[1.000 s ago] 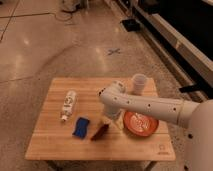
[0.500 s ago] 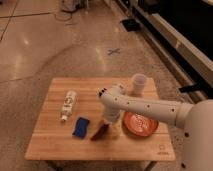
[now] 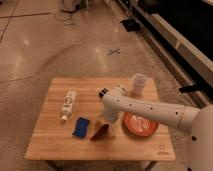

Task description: Place the pepper in the ceramic cup

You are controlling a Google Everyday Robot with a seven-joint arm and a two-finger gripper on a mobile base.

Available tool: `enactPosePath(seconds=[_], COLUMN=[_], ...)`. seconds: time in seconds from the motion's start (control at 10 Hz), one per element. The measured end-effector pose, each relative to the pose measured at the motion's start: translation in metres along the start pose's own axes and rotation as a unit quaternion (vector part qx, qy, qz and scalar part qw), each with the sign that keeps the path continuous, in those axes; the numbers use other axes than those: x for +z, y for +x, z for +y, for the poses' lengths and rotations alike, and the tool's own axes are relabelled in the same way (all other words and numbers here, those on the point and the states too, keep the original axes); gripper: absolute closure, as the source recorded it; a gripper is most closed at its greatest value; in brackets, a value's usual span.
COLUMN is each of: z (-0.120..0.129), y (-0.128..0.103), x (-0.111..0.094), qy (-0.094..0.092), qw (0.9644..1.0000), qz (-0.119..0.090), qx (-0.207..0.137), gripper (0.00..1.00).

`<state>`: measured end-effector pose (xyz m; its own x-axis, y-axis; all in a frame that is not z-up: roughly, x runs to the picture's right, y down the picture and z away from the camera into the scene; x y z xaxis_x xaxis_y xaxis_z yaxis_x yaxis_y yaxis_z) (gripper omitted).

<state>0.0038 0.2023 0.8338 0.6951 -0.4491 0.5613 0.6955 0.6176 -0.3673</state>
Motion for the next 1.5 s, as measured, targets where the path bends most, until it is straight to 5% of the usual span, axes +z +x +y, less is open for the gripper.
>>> enactPosePath(seconds=[0.5, 1.2, 1.5], z=[0.010, 0.012, 0.011], y=[-0.008, -0.017, -0.016], x=[0.005, 0.009, 0.001], qy=[0.001, -0.012, -0.012], qw=[0.9996, 0.9984, 0.9982], qz=[0.008, 0.027, 0.036], qx=[-0.027, -0.048, -0.046], gripper=[0.22, 0.92, 1.00])
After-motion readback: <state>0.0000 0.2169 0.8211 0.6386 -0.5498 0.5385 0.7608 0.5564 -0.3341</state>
